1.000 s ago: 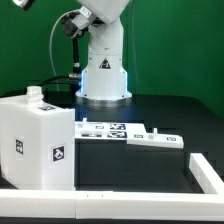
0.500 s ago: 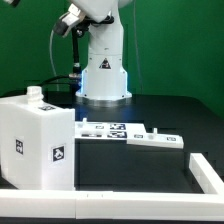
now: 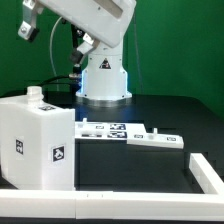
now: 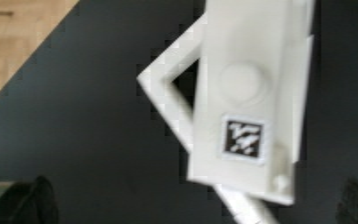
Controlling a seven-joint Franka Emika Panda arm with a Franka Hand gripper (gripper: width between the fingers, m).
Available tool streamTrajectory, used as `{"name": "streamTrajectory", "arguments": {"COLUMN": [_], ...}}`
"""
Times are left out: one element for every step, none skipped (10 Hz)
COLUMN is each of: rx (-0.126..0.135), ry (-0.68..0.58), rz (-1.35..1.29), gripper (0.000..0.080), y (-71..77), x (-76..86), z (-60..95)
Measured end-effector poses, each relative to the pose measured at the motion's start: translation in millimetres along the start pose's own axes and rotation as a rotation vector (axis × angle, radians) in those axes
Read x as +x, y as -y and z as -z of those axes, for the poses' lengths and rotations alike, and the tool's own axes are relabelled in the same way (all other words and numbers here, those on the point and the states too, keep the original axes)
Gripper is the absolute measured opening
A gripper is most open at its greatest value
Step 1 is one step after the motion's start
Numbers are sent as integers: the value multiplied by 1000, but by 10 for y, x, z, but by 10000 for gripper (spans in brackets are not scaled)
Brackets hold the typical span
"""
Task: Assemble cabinet
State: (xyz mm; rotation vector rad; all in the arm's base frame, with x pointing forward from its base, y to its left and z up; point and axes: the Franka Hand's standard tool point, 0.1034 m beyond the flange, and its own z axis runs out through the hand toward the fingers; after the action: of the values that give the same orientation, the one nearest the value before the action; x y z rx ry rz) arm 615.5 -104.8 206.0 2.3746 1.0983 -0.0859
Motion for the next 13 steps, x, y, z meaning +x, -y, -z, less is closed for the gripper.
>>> {"name": "streamTrajectory", "arguments": {"rx": [21, 45, 29, 31, 32, 28, 2, 5, -20, -47, -47, -48, -48], "ry": [10, 23, 16, 22, 23, 22, -2, -5, -23, -39, -37, -39, -39], "rz": [7, -11, -6, -3, -4, -7, 0, 3, -14, -18, -13, -16, -17], "gripper": [796, 796, 796, 796, 796, 796, 796, 796, 796, 796, 796, 796, 796], "y": [-36, -84, -88, -72, -73, -55, 46, 142, 186, 274, 307, 291, 289], "x": [-126, -144, -111, -130, -136, -131, -95, -69, 34, 133, 141, 137, 137], "z": [-79, -17, -18, -40, -44, -71, -199, -292, -374, -534, -594, -582, -581]}}
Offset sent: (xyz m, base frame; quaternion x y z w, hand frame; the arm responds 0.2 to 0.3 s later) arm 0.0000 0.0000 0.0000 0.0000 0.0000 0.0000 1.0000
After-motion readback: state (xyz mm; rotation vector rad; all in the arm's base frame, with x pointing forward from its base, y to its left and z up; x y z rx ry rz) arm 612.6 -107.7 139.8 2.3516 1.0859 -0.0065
